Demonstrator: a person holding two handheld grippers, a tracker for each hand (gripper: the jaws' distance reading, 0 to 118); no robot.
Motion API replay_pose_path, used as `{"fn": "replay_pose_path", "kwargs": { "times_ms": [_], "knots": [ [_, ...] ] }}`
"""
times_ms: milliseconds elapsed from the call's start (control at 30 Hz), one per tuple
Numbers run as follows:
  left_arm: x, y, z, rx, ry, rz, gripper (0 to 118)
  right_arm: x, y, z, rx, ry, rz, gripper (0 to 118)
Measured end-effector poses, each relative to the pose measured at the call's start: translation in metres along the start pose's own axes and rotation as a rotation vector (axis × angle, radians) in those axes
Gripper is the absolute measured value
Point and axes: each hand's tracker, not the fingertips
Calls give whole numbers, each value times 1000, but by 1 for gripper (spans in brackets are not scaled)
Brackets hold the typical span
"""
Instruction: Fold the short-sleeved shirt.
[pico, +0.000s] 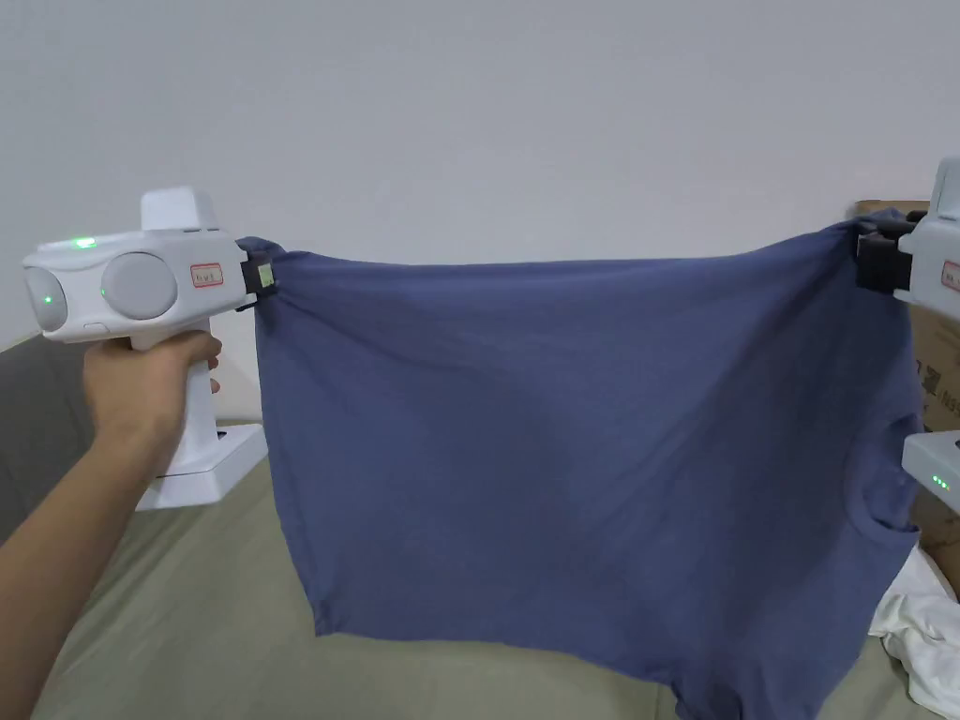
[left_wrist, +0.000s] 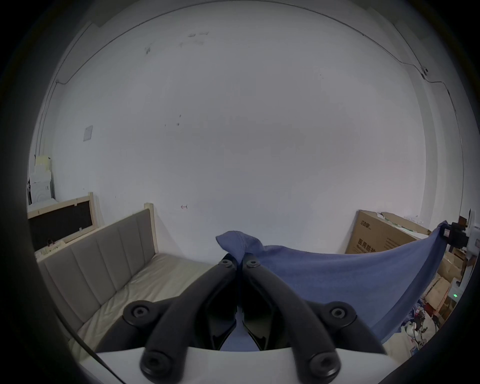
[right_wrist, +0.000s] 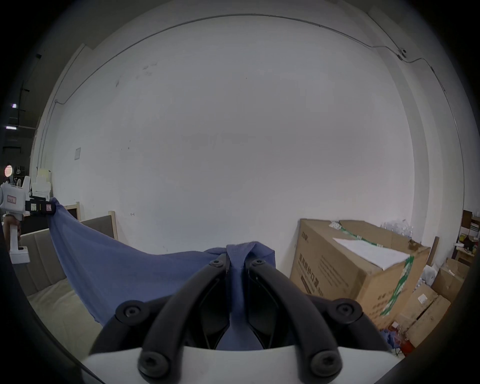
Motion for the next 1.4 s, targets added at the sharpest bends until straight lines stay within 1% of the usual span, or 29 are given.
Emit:
{"fn": "replay_pose_path", "kwargs": {
  "times_ms": [167, 300, 400, 533, 733, 800, 900, 1000, 1267, 1333, 1400],
  "knots": [
    [6, 10, -33, 26, 2, 13, 0, 8, 13, -33, 29, 2, 14, 8],
    [10, -9, -68, 1, 14, -15, 0, 11, -6, -53, 14, 20, -4, 8],
    [14, -42, -93, -39, 26, -60, 0, 17, -41, -73, -39, 41, -21, 8],
    [15, -96, -119, -110, 23, -68, 0, 23, -102, -92, -107, 70, -60, 8],
    [9, -179, -130, -191, 7, -46, 0, 25, -191, -99, -230, 87, -118, 8],
    [5, -206, -127, -239, 0, -34, 0, 24, -218, -93, -267, 101, -156, 8],
    [-4, -245, -112, -279, -9, -10, 0, 22, -255, -73, -303, 119, -182, 8],
    [-18, -285, -85, -337, -9, 23, 0, 20, -290, -41, -346, 164, -234, 8],
    [-59, -382, 10, -527, 27, 61, 0, -2, -369, 82, -500, 225, -327, 8],
    [-66, -396, 35, -550, 57, 60, 0, -7, -385, 116, -541, 256, -371, 8],
    [-72, -409, 60, -576, 61, 65, 0, -15, -395, 148, -547, 256, -361, 8]
  ]
}}
